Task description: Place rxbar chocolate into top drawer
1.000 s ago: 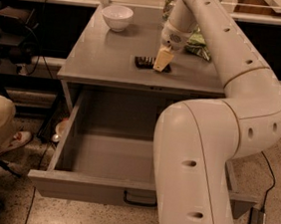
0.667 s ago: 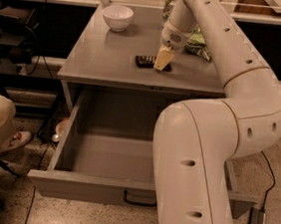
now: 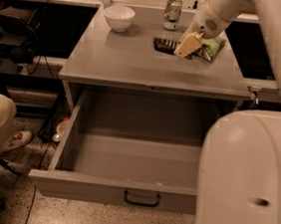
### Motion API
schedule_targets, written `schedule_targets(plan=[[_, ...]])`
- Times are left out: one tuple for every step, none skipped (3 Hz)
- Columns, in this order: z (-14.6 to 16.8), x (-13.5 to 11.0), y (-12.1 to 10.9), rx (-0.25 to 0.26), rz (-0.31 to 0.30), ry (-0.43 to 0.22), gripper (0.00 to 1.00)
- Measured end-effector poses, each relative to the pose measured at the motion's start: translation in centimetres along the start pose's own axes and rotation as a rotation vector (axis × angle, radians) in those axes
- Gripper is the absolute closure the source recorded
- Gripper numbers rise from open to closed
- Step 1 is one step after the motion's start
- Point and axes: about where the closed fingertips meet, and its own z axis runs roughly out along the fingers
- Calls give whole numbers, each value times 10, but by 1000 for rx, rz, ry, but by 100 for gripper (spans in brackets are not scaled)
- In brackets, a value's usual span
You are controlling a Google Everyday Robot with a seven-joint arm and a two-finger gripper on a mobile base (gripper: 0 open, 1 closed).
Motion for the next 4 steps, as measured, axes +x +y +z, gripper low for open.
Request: schedule_targets(plan=[[-37, 26, 30, -9, 78, -50, 100], [-54, 40, 75, -52, 115, -75, 100], [-34, 51, 144, -174, 141, -66, 100], [-20, 57, 146, -198, 149, -47, 100]])
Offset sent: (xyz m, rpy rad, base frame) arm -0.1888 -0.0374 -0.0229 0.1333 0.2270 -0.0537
